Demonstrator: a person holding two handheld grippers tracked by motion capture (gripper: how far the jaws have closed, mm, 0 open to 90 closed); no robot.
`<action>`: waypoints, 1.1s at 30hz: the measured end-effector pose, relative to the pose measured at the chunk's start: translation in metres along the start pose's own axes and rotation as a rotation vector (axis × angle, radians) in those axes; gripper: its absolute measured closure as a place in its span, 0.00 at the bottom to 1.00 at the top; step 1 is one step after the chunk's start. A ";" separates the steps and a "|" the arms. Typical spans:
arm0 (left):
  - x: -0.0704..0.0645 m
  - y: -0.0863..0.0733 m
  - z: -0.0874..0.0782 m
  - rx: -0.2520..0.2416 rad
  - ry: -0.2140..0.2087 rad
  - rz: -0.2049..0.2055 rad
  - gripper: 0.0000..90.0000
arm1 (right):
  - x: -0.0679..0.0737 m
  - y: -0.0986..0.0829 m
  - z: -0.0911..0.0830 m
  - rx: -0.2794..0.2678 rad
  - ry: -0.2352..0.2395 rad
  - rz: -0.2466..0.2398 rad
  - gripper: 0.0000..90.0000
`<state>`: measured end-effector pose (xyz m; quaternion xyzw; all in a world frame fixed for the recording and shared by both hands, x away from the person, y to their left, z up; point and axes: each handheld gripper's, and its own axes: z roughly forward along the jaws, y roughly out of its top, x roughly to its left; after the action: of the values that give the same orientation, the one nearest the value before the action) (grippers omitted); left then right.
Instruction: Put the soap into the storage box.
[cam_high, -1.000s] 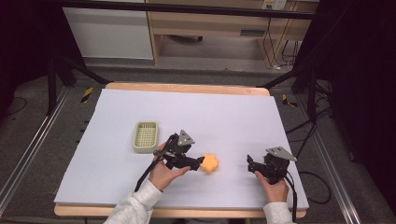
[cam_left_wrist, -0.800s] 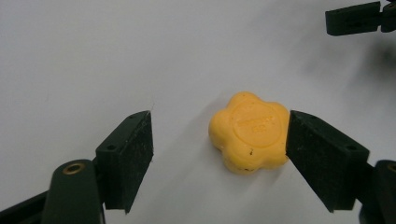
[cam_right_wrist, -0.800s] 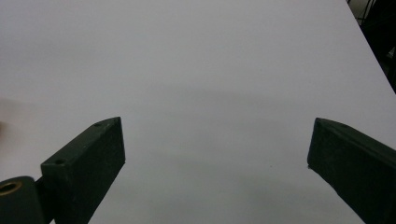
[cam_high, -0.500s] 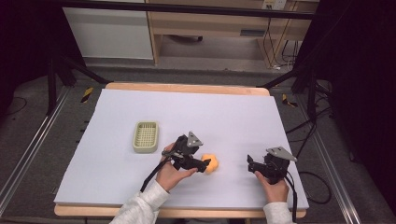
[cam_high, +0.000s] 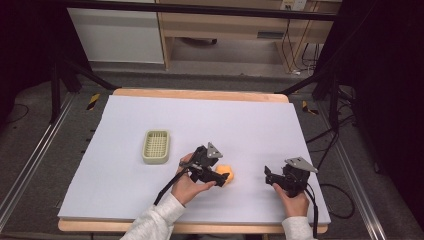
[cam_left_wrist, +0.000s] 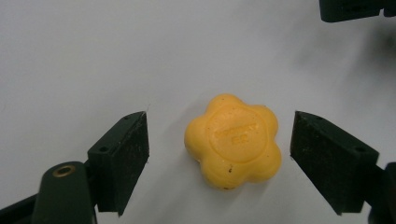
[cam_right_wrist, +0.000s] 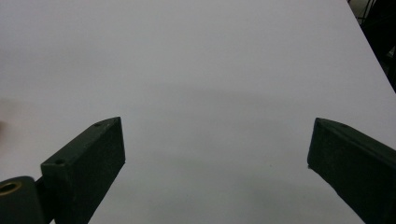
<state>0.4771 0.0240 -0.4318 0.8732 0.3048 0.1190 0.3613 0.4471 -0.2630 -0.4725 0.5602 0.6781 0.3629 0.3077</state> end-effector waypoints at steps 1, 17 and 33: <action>-0.001 0.000 0.002 0.005 0.002 0.004 0.21 | 0.000 0.000 0.000 0.000 0.001 0.002 0.05; -0.004 0.000 0.022 0.073 0.005 0.026 0.17 | 0.000 0.000 -0.001 -0.004 0.006 0.008 0.05; -0.004 -0.003 0.036 0.120 -0.010 0.027 0.18 | 0.000 0.000 0.000 0.001 0.010 0.005 0.05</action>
<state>0.4884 0.0029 -0.4597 0.8979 0.2977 0.1013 0.3080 0.4469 -0.2633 -0.4723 0.5603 0.6784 0.3661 0.3030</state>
